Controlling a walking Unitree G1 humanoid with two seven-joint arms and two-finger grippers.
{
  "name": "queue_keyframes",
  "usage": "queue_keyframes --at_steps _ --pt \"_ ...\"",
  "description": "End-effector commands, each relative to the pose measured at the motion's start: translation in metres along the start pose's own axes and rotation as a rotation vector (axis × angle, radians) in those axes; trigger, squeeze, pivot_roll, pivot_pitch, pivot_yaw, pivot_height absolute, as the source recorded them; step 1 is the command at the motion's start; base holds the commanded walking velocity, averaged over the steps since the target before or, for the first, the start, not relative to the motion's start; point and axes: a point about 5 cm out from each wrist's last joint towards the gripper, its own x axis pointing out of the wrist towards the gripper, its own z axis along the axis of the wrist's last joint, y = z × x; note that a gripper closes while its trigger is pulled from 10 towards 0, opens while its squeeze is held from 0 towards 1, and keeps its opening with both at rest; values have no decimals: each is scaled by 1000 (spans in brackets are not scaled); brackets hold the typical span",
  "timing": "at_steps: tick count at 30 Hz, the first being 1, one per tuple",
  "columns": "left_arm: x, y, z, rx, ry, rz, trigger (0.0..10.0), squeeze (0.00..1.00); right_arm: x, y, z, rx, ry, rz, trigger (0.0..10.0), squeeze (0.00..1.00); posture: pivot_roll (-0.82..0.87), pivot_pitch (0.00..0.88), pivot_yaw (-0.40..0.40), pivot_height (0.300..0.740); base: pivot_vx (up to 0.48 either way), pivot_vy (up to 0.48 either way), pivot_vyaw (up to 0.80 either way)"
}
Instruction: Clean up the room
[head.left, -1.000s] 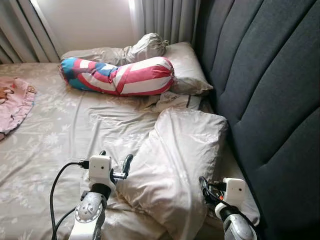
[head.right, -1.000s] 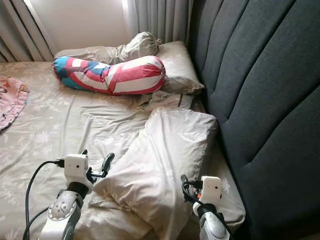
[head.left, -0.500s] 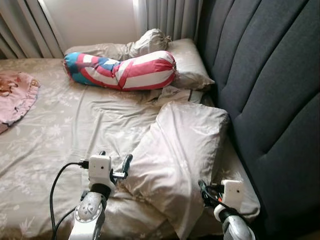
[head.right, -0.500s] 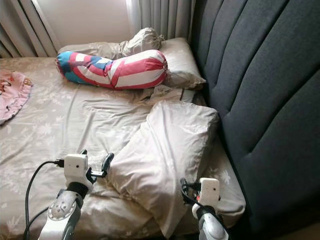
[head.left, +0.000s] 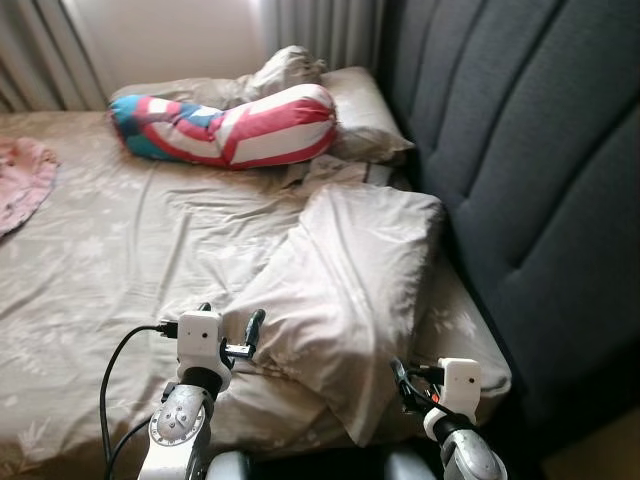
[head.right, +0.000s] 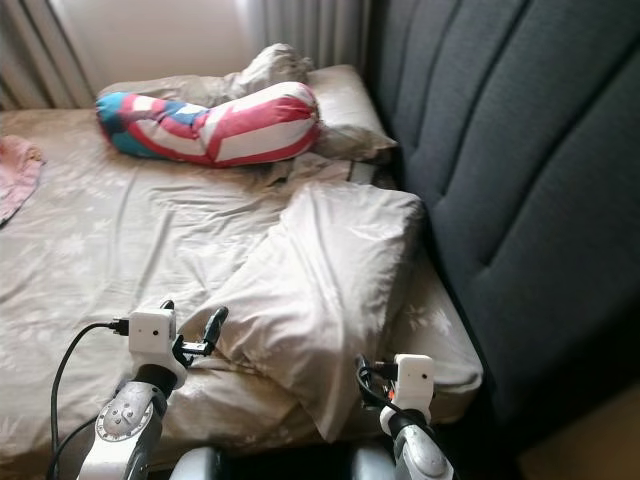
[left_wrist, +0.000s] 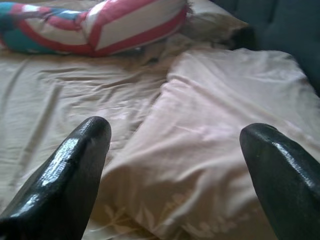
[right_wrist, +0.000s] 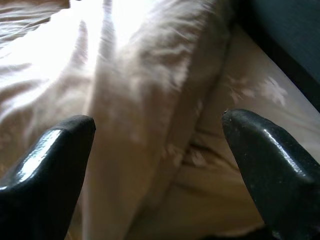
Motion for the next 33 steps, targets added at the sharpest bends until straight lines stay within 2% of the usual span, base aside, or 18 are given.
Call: queue_keyframes --at_steps 1,12,17,21,27,33 --pt "-1 -1 -2 -15 9 2 10000 0 3 0 3 -4 -7 8 10000 0 -92 58 -35 632 0 0 0" --pt "0 0 0 -17 9 4 10000 0 3 2 5 -12 -21 31 10000 0 -90 57 -34 632 0 0 0" --pt "0 -1 0 -16 9 3 10000 0 4 4 13 -9 -73 44 10000 0 -90 58 -33 632 0 0 578" --pt "1 0 -1 -16 12 4 10000 0 6 6 23 1 -121 47 10000 0 -91 58 -31 632 0 0 0" --pt "1 0 -1 -17 13 2 10000 0 12 2 34 -7 -157 23 10000 0 -90 57 -31 632 81 0 0" --pt "2 0 -1 -19 11 2 10000 0 17 -9 40 17 -154 -59 10000 0 -88 56 -31 632 277 0 0"
